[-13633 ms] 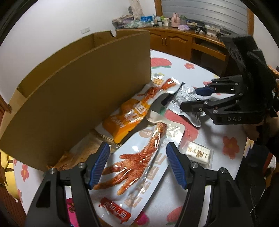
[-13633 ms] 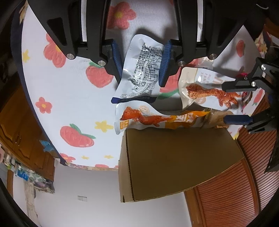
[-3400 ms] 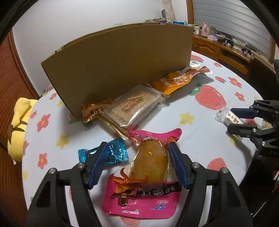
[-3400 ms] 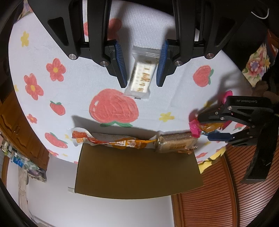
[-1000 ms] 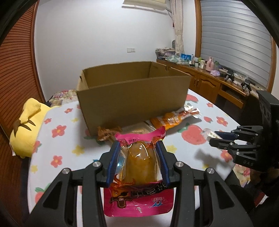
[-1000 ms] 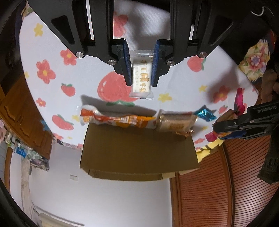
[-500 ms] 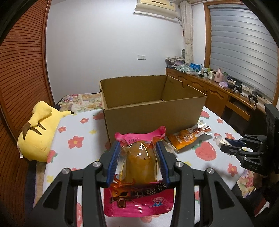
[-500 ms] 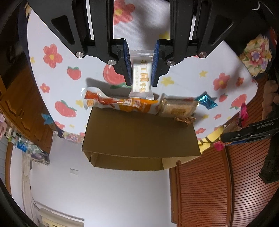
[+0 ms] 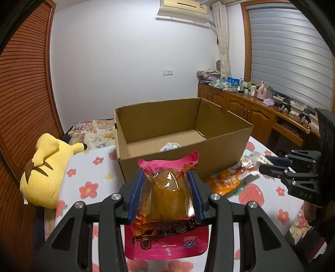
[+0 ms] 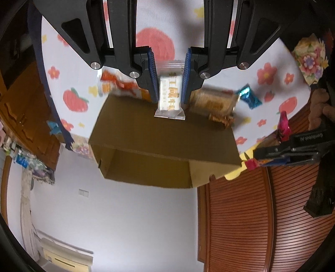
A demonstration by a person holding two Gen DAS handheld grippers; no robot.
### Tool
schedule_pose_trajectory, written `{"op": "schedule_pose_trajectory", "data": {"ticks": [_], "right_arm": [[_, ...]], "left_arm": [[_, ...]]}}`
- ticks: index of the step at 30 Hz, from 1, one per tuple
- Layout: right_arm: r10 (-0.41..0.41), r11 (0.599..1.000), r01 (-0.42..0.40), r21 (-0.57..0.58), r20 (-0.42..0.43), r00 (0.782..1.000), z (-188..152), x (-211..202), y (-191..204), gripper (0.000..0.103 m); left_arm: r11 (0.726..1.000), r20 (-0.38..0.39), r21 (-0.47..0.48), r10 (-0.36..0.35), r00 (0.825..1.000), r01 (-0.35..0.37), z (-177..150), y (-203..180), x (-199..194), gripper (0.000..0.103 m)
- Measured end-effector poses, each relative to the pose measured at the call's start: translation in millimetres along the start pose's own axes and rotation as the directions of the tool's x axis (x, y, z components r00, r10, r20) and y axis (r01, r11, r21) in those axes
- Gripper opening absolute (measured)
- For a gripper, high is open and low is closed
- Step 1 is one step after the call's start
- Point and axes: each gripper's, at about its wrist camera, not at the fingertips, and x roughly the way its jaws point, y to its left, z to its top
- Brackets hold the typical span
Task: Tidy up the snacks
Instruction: 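Lift both held packets and carry them over the cardboard box, then open both tools over the box to drop the packets inside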
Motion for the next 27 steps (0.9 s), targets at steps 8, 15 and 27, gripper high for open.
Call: {"op": "schedule_pose_trajectory", "data": {"ticks": [8, 15, 27], "right_arm": [[0.015, 1.0, -0.015, -0.015, 0.043, 0.999, 38.4, 20.0, -16.7, 0.02], [0.015, 1.0, -0.015, -0.013, 0.059, 0.998, 61.3, 40.7, -32.7, 0.02], [0.003, 1.0, -0.002, -0.016, 0.042, 0.999, 81.6, 85.1, -52.5, 0.02]], "left_arm": [[1.0, 0.009, 0.013, -0.003, 1.0, 0.002, 30.3, 0.6, 21.0, 0.041], [1.0, 0.023, 0.031, -0.005, 1.0, 0.004, 60.3, -0.7, 44.5, 0.042], [0.999, -0.009, 0.045, 0.003, 1.0, -0.003, 74.6, 1.1, 85.1, 0.042]]}}
